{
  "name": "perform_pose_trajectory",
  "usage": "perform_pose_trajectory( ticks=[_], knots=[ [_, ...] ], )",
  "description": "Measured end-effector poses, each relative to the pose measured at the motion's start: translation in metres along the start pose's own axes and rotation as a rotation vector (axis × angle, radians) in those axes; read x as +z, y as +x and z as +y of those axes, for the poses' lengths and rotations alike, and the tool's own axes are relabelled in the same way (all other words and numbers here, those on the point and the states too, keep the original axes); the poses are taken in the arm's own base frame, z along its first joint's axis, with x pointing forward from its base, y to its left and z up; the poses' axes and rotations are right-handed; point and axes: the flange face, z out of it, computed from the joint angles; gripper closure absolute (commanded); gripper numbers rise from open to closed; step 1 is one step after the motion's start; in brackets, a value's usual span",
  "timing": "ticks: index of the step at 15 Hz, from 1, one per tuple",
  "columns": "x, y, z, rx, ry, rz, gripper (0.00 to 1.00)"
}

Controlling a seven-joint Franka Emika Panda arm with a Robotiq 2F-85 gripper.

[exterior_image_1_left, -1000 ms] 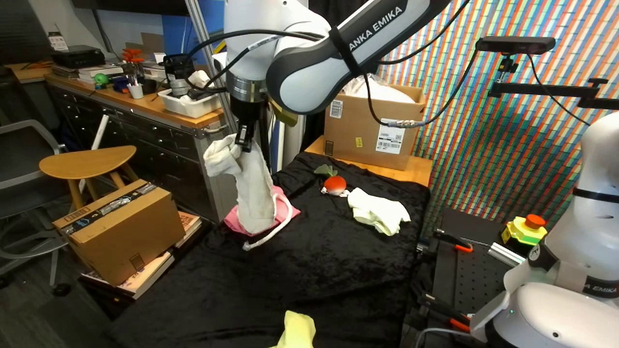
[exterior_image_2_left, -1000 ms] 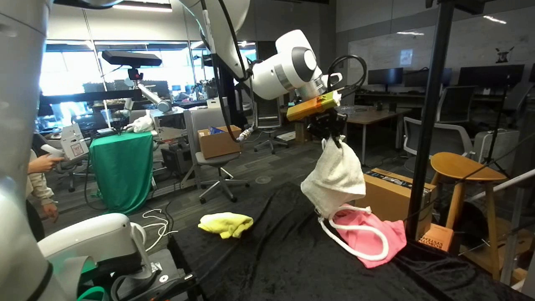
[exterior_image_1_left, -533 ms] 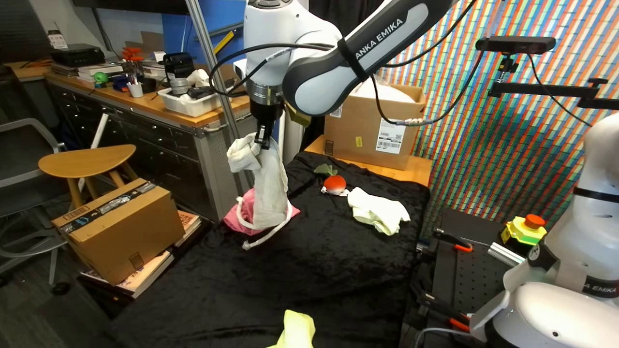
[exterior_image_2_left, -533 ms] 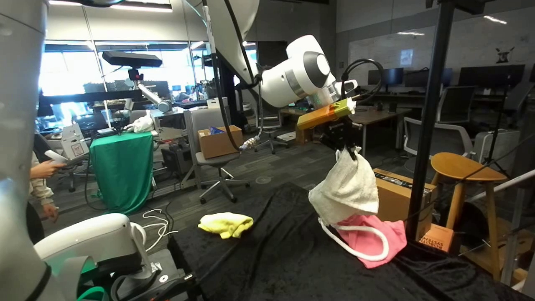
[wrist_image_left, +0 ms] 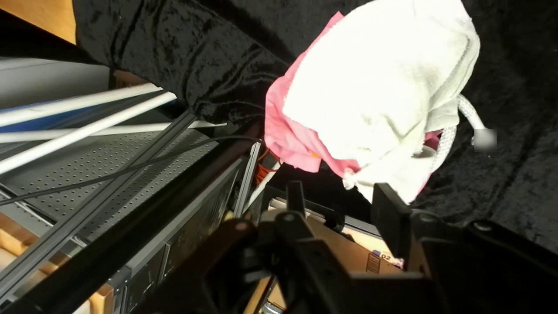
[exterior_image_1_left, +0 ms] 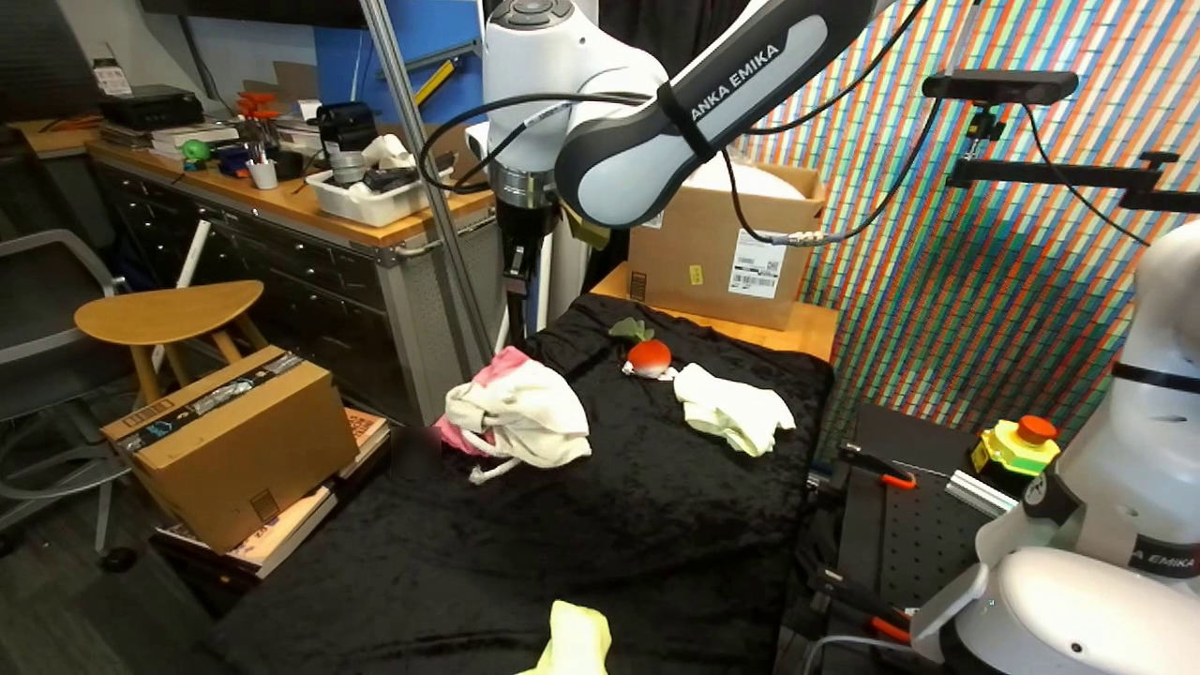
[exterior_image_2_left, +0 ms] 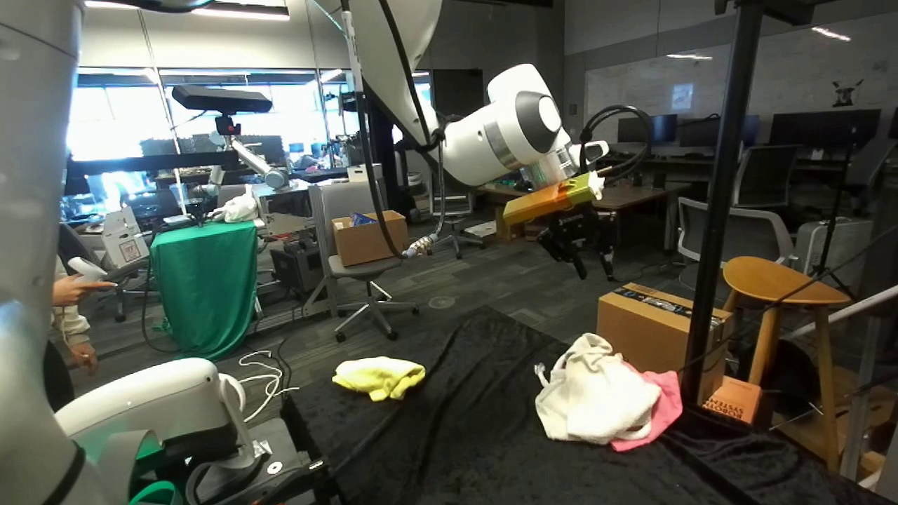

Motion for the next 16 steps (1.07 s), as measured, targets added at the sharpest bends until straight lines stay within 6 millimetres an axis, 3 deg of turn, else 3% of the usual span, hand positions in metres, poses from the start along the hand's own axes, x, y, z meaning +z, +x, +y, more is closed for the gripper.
perform_pose_trajectory(
  ticks=[3, 8, 13, 16],
  knots=[
    [0.005, -0.005, 0.01, 0.018, -0.003, -0.013, 0.0],
    [0.037, -0.032, 0.049, 0.107, -0.018, -0.08, 0.0],
    [0.105, -0.084, 0.098, 0.26, -0.001, -0.224, 0.0],
    [0.144, -0.113, 0.113, 0.365, 0.052, -0.31, 0.0]
  ],
)
